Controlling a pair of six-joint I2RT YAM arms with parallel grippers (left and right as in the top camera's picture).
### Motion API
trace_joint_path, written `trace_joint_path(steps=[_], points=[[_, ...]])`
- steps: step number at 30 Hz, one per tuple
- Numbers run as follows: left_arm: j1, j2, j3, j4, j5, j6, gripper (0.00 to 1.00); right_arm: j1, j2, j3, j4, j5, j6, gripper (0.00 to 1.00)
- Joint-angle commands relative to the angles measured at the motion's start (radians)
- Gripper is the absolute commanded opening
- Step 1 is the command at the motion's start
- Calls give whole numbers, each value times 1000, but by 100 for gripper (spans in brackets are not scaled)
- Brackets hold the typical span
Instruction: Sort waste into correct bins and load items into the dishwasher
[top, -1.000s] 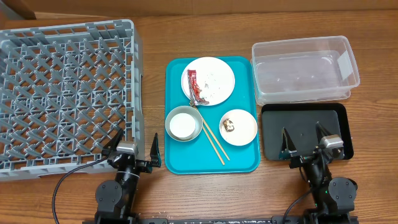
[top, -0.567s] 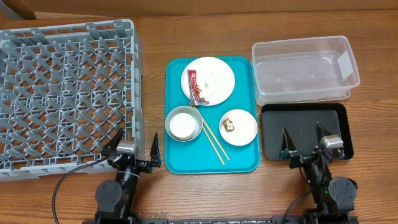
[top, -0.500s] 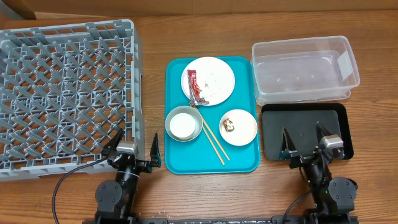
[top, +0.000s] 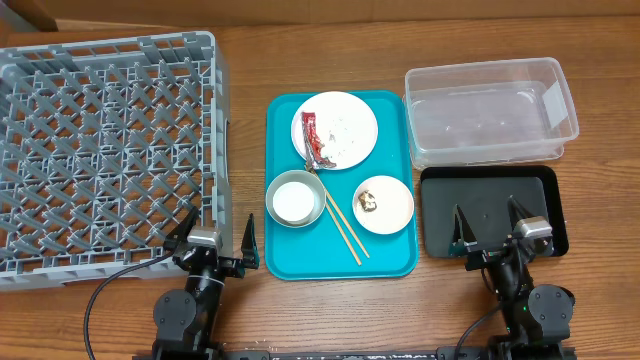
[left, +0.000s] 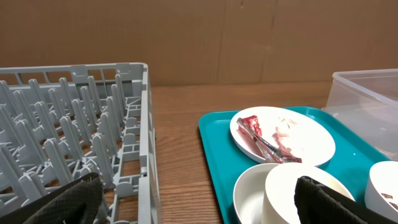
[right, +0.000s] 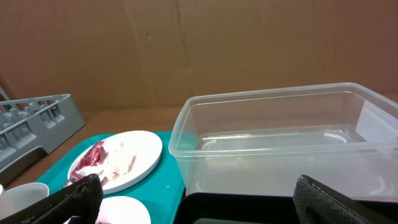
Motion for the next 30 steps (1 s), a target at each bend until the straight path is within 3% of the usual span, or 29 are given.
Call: trace_joint_path(steps=[1,14,20,25,30], points=[[-8,-3,-3,-3,-11,23,100,5,-12,-10,4,-5,1,100],[-8,-3,-3,-3,-11,-12,100,5,-12,-10,6,-5,2,100],[-8,-3,-1,-7,-13,-39,100,5,-11,-10,5,-8,107,100],[-8,-2,66,-121,-14,-81,100,5,-6,39,-75,-8,163,100],[-6,92,262,-292,-62,-98,100,5,94,179,-202,-9,163,100]])
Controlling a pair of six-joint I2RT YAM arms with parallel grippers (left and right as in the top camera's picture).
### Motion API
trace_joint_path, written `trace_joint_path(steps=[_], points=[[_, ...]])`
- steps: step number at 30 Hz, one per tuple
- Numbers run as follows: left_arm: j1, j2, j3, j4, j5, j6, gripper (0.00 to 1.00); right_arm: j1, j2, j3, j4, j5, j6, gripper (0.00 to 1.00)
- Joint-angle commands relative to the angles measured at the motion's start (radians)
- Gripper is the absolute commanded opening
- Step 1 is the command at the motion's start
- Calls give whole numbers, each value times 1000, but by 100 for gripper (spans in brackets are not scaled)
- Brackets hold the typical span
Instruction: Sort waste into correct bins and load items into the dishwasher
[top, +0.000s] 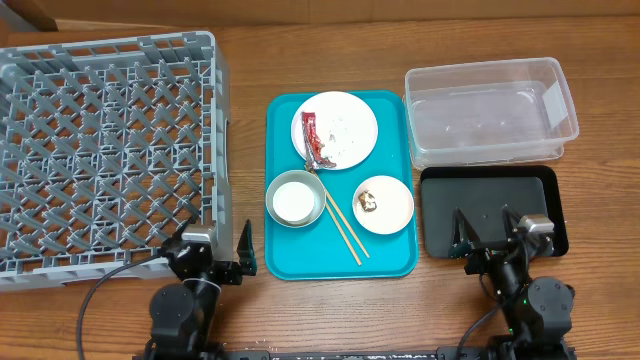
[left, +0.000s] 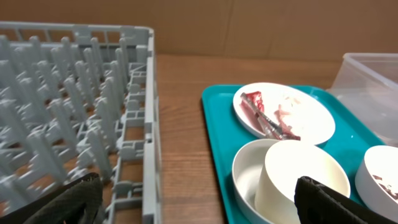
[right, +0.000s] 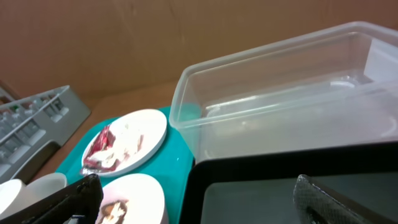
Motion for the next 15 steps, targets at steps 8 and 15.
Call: trace_joint_path(steps=[8,15], points=[[-6,434,478,-343,-19,-31,100,6,396,441,-186,-41,18,99],[-6,700,732,-529,32,-31,100,6,777,834,-490,-150,-116,100]])
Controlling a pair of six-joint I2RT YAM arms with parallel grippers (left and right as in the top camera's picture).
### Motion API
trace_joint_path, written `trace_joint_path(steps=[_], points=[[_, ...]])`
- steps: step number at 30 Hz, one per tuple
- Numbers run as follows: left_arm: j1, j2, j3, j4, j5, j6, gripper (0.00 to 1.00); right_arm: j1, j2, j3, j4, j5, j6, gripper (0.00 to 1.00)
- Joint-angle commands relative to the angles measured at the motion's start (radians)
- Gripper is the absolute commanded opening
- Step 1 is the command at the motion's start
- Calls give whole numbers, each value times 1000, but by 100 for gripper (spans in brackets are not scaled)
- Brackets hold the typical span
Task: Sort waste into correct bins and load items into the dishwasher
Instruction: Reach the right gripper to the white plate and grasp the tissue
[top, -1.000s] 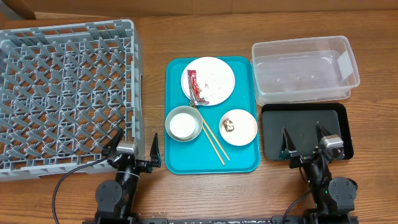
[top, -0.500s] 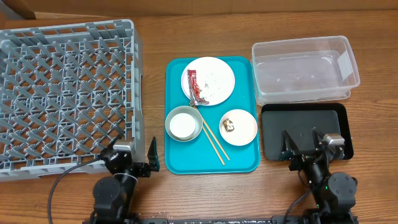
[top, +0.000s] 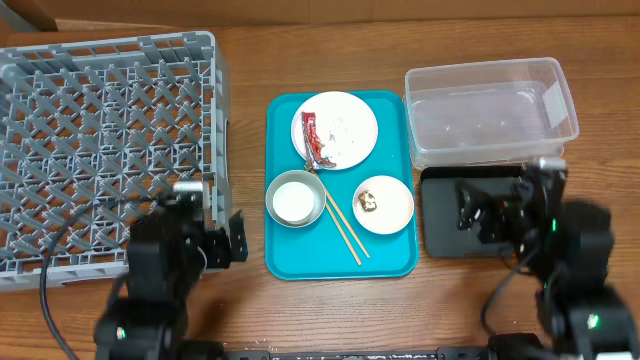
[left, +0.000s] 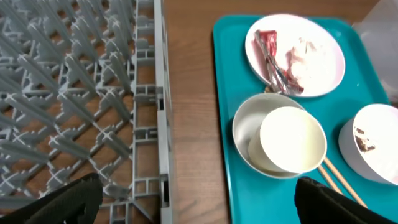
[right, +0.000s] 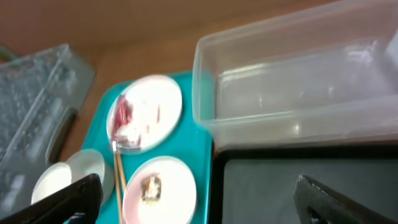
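A teal tray holds a large plate with a red wrapper, a bowl with a white cup in it, chopsticks and a small plate with a food scrap. The grey dishwasher rack stands at the left. My left gripper hangs open over the rack's near right corner. My right gripper hangs open over the black bin. Neither holds anything.
A clear plastic bin stands behind the black bin at the right. A strip of bare wood separates the rack from the tray. A cardboard wall runs along the table's far edge.
Both arms have risen and moved away from the front edge. Both wrist cameras now look down steeply on the tray, rack and bins. Both grippers stay open.
Both grippers first sat low at the table's front edge, open, looking level across the table. A second later they stood slightly higher and tilted down. Now they stand raised, the left over the rack's corner and the right over the black bin. Nothing on the table has moved.
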Motion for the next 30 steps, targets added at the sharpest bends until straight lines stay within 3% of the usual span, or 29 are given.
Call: trace_joint_path(steps=[1,8,12,16,26,30], points=[[-6,99,128,-55,63,-10,100,6,180,219,-129,-72,-74,99],[-6,201,166,-131,126,-10,100,6,446,505,-328,-118,-64,100],[-6,203,166,-140,138,-7,100,7,503,513,-253,-256,-75,100],[12,218,173,-174,131,-11,100,60,543,518,-176,-238,-71,100],[305,409,342,-380,140,73,100,322,817,754,-249,3,-71,99],[382,465,383,-399,224,72,100,375,959,843,-220,51,-71,100]])
